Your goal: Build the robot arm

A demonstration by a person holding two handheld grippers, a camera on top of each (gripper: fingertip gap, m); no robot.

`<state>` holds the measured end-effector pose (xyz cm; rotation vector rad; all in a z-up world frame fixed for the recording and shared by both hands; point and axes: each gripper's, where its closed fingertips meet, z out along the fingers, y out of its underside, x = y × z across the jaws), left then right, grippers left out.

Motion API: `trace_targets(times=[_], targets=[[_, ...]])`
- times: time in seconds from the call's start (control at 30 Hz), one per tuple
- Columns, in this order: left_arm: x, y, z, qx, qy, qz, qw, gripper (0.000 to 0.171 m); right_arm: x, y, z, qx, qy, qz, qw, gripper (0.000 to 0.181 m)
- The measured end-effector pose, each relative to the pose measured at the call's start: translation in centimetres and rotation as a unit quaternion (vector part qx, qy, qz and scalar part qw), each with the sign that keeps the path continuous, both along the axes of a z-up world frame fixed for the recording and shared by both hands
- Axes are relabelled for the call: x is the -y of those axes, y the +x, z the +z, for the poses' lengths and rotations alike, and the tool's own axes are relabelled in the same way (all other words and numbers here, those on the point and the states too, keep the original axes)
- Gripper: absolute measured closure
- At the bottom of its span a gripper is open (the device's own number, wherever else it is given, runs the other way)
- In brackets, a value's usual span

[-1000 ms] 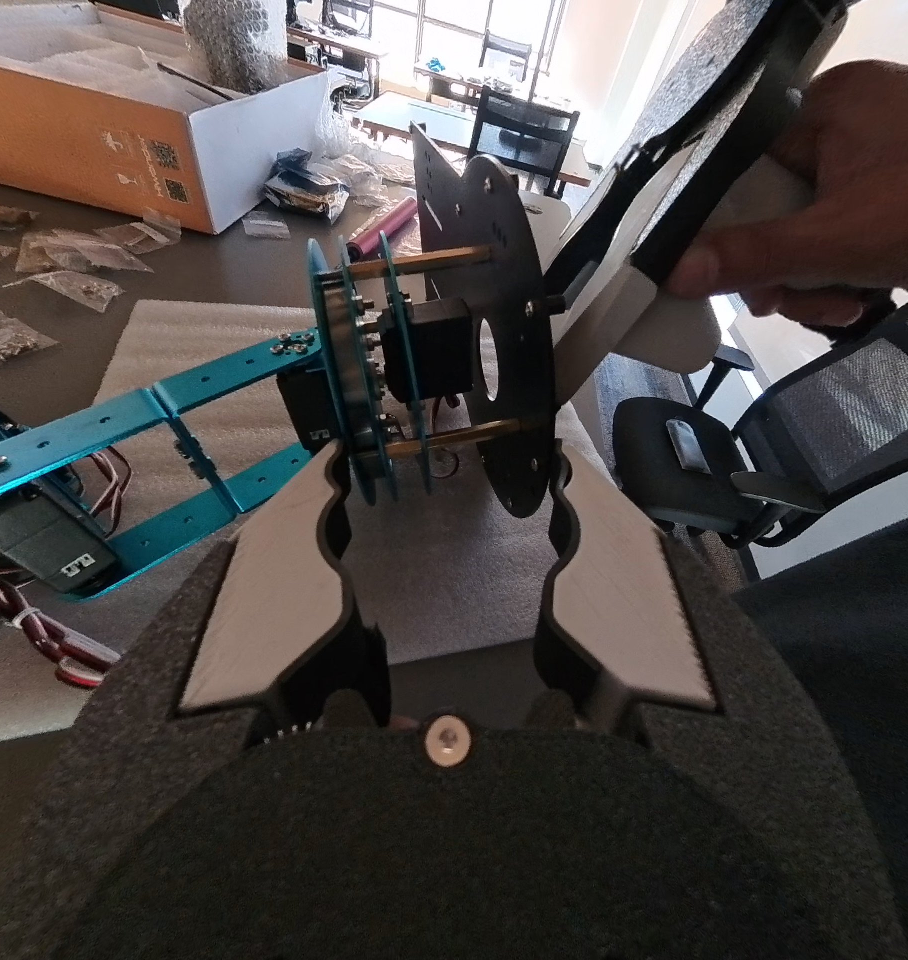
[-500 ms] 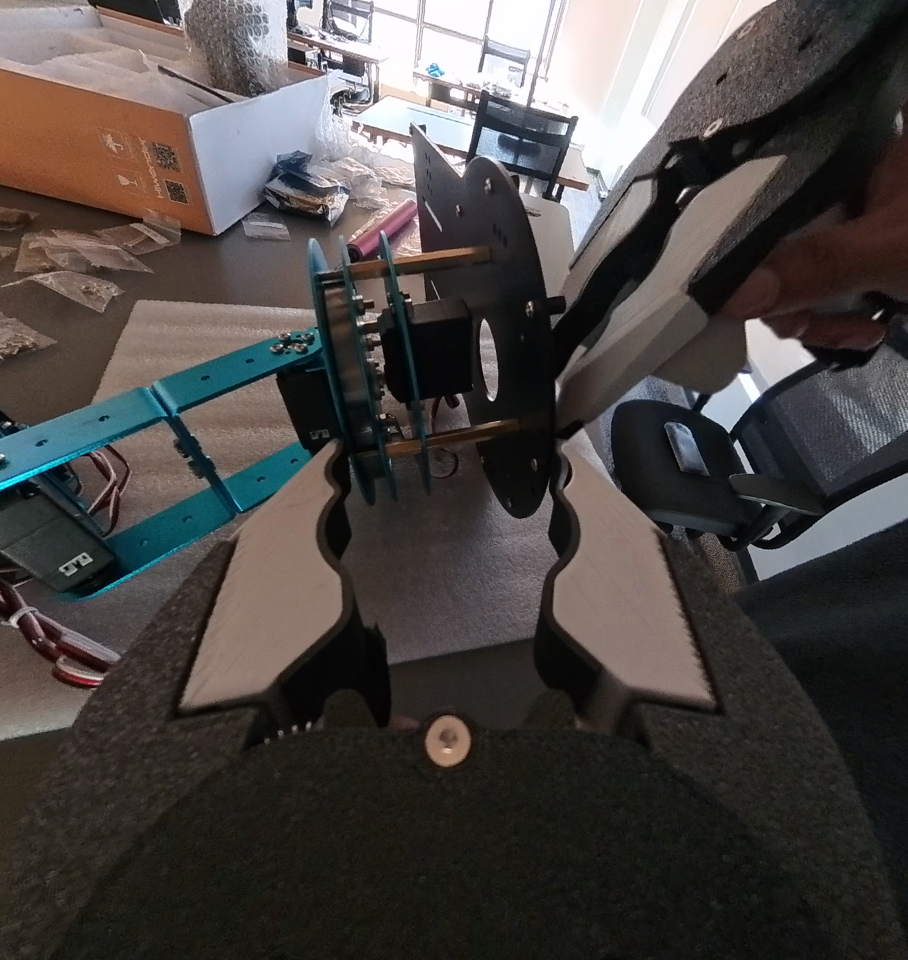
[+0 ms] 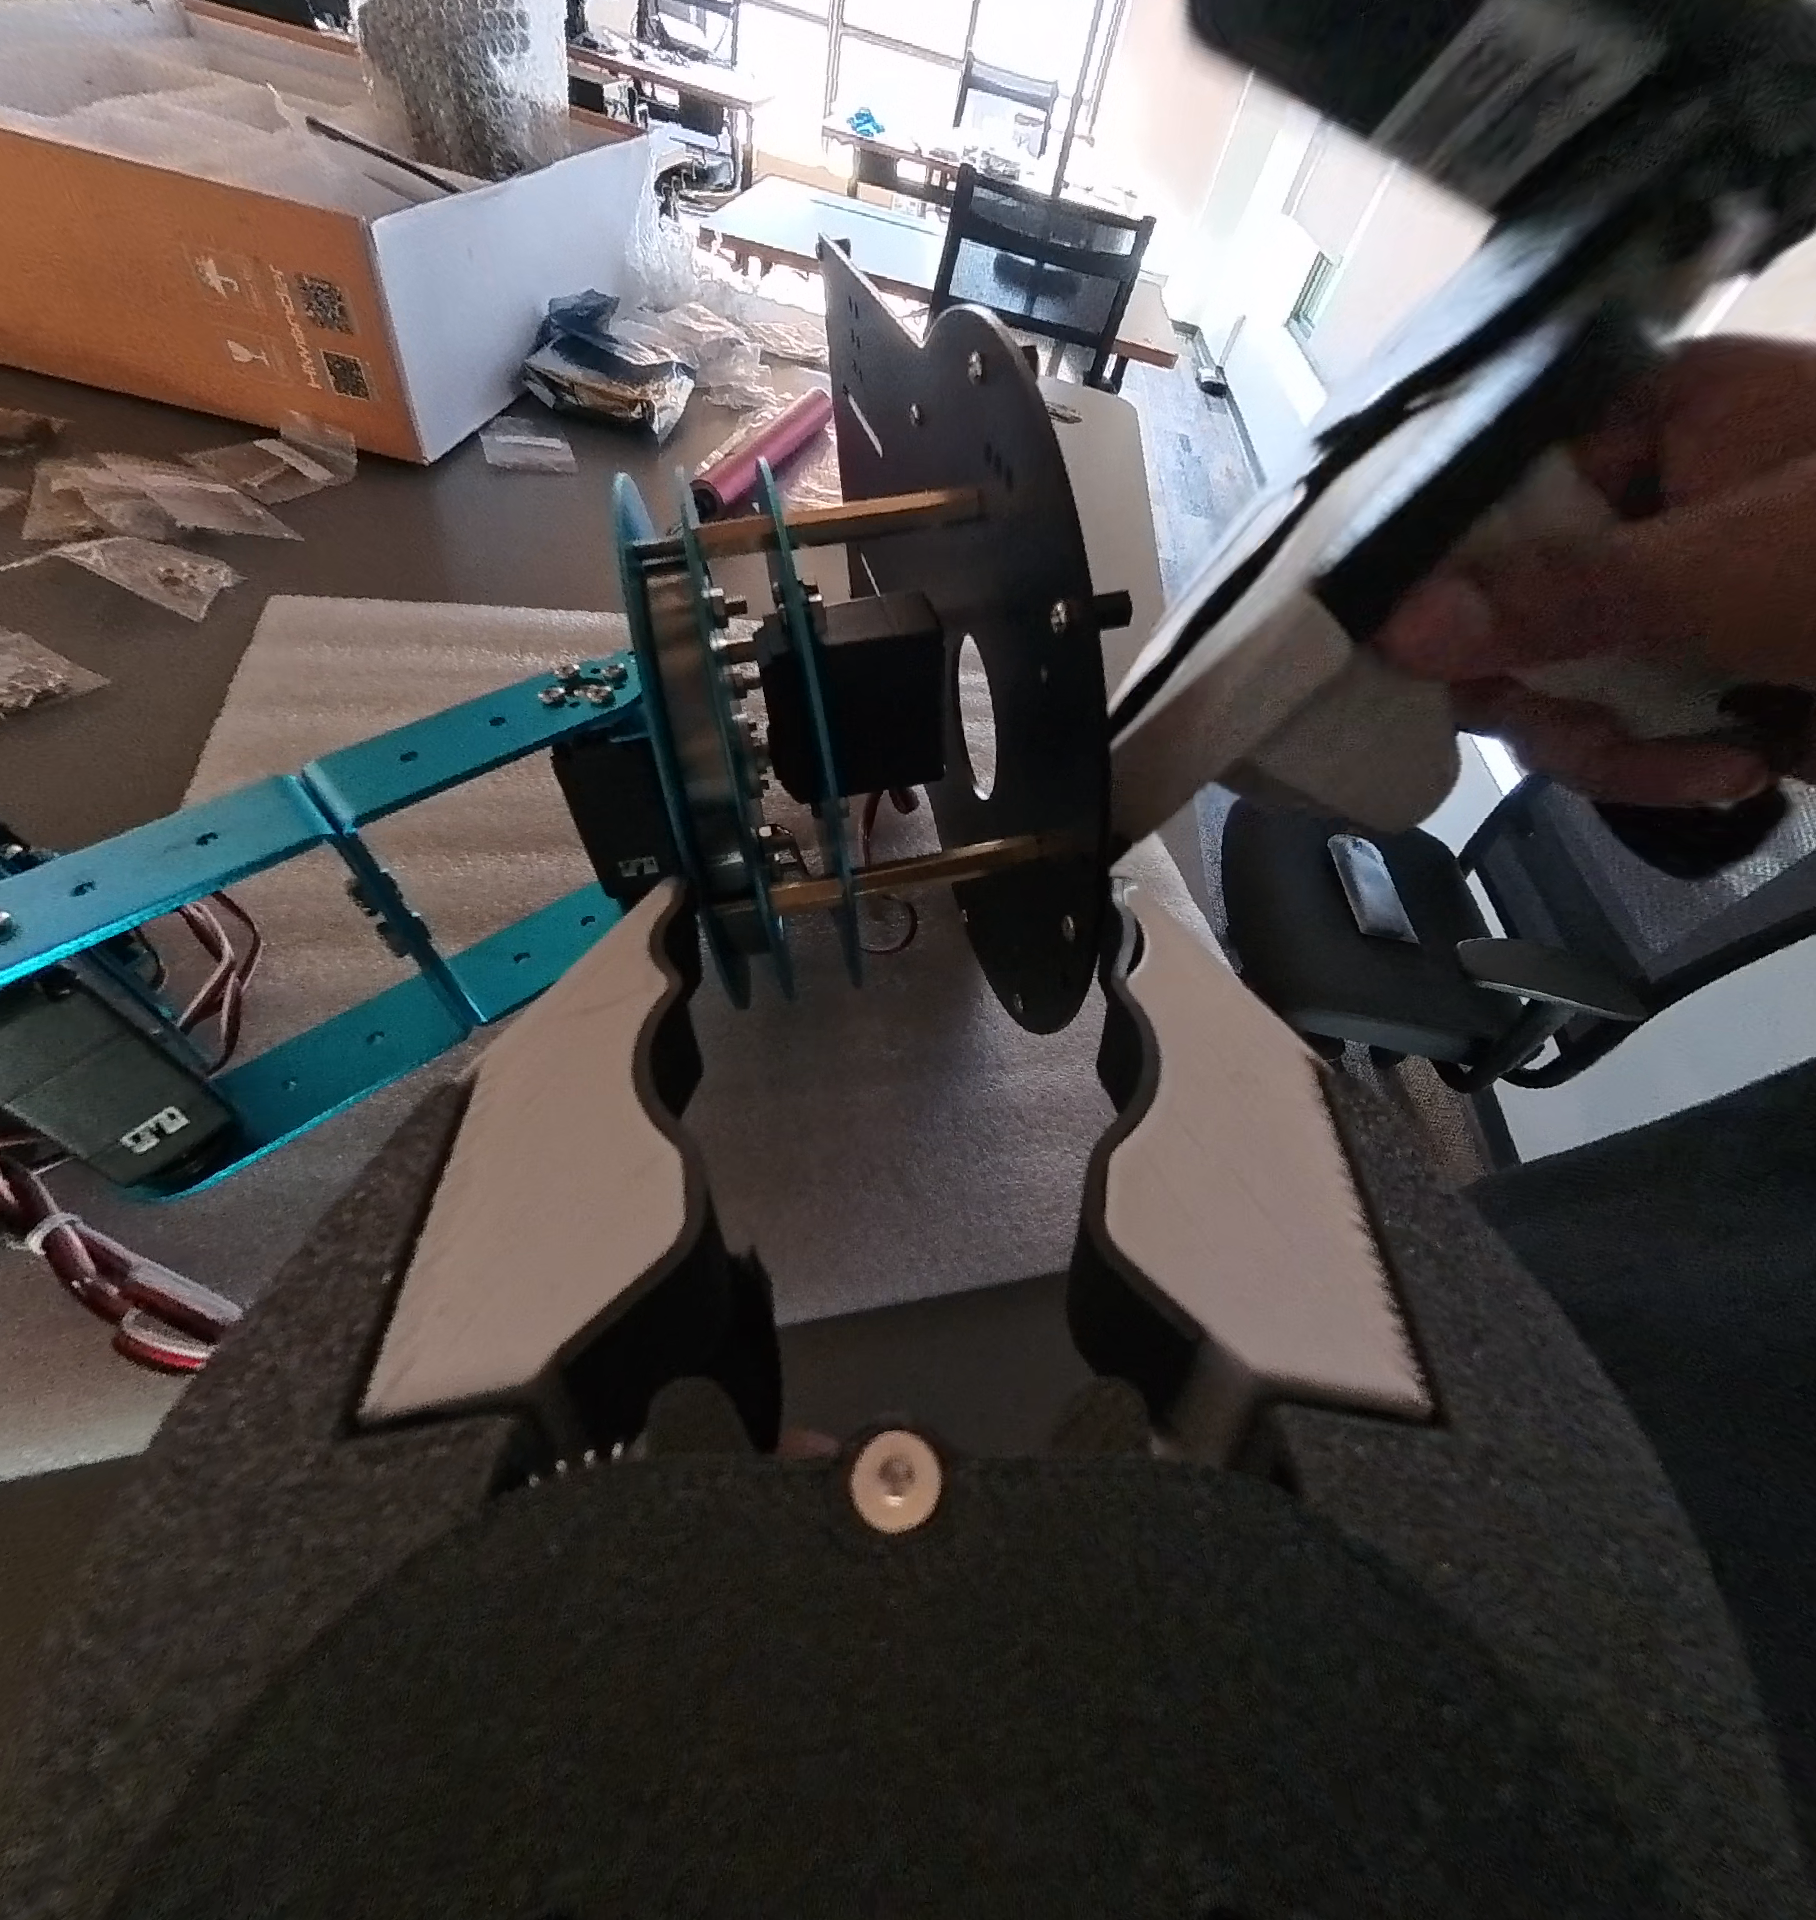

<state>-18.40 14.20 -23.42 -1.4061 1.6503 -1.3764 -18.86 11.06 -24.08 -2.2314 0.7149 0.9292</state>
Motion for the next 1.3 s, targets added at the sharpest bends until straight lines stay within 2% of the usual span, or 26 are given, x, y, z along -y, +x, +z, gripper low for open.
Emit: trace_targets(times=[0.03,0.07,0.1,0.17,0.2,0.23,0.27,0.33,0.47,0.57,0.63,0.7,0.73,0.8,0.87,0.9,0.93,1.0,1.03,1.07,1.13,1.2,1.3], targets=[[0.0,0.0,0.0,0.000,0.000,0.000,1.000,0.095,0.0,0.0,0.1,-0.077,0.012,-0.019,0.997,0.177],[0.0,0.0,0.0,0.000,0.000,0.001,1.000,0.095,0.0,-0.1,0.1,-0.115,0.022,-0.029,0.993,0.177],[0.0,0.0,0.0,0.001,0.000,0.000,1.000,0.095,0.0,-0.1,0.1,-0.107,0.025,-0.027,0.994,0.177],[0.0,0.0,0.0,0.002,0.002,-0.001,1.000,0.095,0.1,0.0,0.0,0.010,0.019,0.015,1.000,0.175],[0.0,0.0,0.0,0.001,0.002,0.000,1.000,0.095,0.2,0.5,-0.2,0.105,0.012,0.039,0.994,0.162],[0.0,0.0,0.0,0.000,0.001,0.000,1.000,0.095,0.3,1.1,-0.1,0.202,0.005,0.061,0.978,0.152],[0.0,0.0,0.0,0.000,0.001,0.000,1.000,0.095,0.5,1.2,0.0,0.283,-0.004,0.093,0.955,0.151],[0.0,0.0,0.0,0.000,0.000,0.002,1.000,0.095,0.4,1.6,0.5,0.407,-0.019,0.128,0.904,0.160],[0.0,0.0,0.0,-0.001,0.000,0.002,1.000,0.095,-0.2,1.2,0.4,0.478,-0.030,0.158,0.863,0.168],[0.0,0.0,0.0,-0.001,0.000,0.002,1.000,0.095,-0.1,1.1,0.4,0.482,-0.032,0.169,0.859,0.169],[0.0,0.0,0.0,0.000,0.001,0.002,1.000,0.095,-0.1,0.7,0.1,0.449,-0.034,0.171,0.876,0.176],[0.0,0.0,0.0,0.000,0.001,0.001,1.000,0.095,-0.1,0.7,0.2,0.370,-0.040,0.140,0.918,0.176],[0.0,0.0,0.0,0.000,0.001,0.001,1.000,0.095,0.0,0.6,0.2,0.300,-0.037,0.112,0.947,0.176],[0.0,0.0,0.0,0.000,0.003,0.002,1.000,0.095,0.0,0.5,0.2,0.102,-0.023,0.043,0.994,0.177],[0.0,0.0,0.0,0.001,0.001,0.002,1.000,0.095,0.0,0.4,0.3,-0.073,0.006,-0.003,0.997,0.177],[0.0,0.0,0.0,0.002,0.001,0.002,1.000,0.095,-0.1,0.3,0.3,-0.111,0.019,-0.016,0.994,0.177],[0.0,0.0,0.0,0.002,0.002,0.002,1.000,0.095,-0.1,0.2,0.3,-0.102,0.029,-0.019,0.994,0.176],[0.0,0.0,0.0,0.002,0.003,0.002,1.000,0.094,0.0,0.3,0.3,0.018,0.037,0.016,0.999,0.173],[0.0,0.0,0.0,0.001,0.002,0.002,1.000,0.095,0.3,0.7,0.0,0.114,0.026,0.039,0.992,0.158],[0.0,0.0,0.0,0.001,0.002,0.003,1.000,0.094,0.6,0.9,-0.3,0.206,0.011,0.073,0.976,0.153],[0.0,0.0,0.0,0.001,0.000,0.003,1.000,0.095,1.1,1.2,-0.7,0.354,-0.027,0.127,0.926,0.153],[0.0,0.0,0.0,0.002,0.000,0.003,1.000,0.095,0.6,0.6,-0.5,0.435,-0.026,0.162,0.885,0.166],[0.0,0.0,0.0,0.003,0.003,0.001,1.000,0.095,-0.2,0.3,-0.4,0.479,-0.034,0.173,0.860,0.174]])
